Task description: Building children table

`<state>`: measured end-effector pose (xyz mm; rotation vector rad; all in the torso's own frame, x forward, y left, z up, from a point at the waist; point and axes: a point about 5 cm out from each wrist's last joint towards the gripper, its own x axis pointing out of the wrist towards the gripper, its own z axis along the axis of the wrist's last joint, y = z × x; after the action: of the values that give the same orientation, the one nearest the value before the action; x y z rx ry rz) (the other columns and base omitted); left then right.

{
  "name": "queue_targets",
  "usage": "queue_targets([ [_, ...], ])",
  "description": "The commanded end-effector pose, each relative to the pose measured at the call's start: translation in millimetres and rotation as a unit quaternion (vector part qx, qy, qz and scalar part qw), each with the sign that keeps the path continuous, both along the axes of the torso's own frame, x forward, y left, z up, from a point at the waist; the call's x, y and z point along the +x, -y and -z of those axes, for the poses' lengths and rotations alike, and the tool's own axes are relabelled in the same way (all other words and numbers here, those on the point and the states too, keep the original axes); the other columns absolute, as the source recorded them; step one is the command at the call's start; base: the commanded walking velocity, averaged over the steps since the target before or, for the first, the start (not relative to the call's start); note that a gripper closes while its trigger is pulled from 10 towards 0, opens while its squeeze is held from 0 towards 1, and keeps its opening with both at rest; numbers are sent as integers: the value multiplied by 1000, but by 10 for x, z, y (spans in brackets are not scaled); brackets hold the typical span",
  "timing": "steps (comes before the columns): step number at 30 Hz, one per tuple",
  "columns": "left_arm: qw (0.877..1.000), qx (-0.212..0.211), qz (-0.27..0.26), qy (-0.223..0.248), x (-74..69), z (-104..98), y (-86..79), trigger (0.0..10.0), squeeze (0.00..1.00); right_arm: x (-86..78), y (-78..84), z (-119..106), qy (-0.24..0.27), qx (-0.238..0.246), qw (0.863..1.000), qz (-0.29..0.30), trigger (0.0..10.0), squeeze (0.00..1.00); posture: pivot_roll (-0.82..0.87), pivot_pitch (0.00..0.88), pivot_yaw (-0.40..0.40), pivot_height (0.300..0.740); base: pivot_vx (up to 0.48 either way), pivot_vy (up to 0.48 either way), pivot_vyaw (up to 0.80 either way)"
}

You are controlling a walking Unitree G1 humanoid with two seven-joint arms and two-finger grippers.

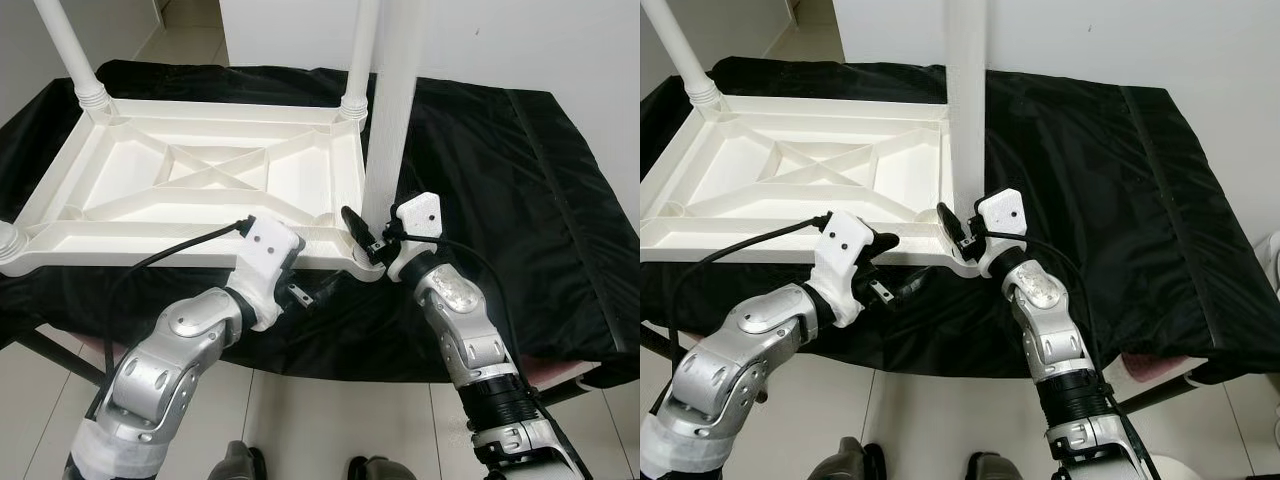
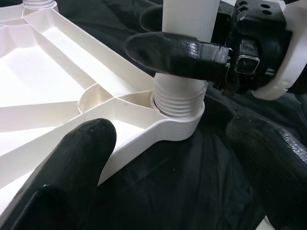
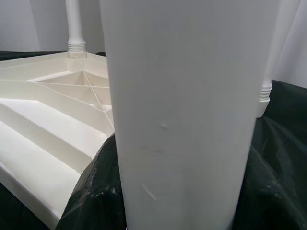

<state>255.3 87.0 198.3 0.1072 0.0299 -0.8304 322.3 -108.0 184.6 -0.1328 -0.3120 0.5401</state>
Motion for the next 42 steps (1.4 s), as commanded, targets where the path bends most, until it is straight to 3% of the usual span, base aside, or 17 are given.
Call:
queue_targets([
  [1,1000,1,-6,-8,-30,12,-12,10000,0,-26,-13,99,-12,-14,1000,-13,10000,0,-71,133,-9,740,0,0,0],
  [13,1000,-17,-18,-13,-22,-60,-51,10000,0,-105,57,297,-17,-60,997,-53,10000,0,-79,146,4,740,0,0,0],
  [20,1000,-18,-22,-13,-7,-88,-60,10000,0,-154,37,378,-49,-23,995,-86,10000,0,-76,150,9,740,0,0,0],
  [29,999,-18,-22,-16,-27,-95,-65,10000,0,-120,17,408,-72,-5,995,-73,10000,0,-71,155,10,740,0,0,0],
  [34,999,-20,-24,-19,-42,-110,-67,10000,0,-79,21,470,-124,41,990,-45,10000,0,-69,175,10,740,0,0,0],
  [42,999,-19,-26,-20,-61,-113,-75,10000,0,-110,2,547,-160,86,983,-28,10000,0,-60,177,4,740,0,0,0],
])
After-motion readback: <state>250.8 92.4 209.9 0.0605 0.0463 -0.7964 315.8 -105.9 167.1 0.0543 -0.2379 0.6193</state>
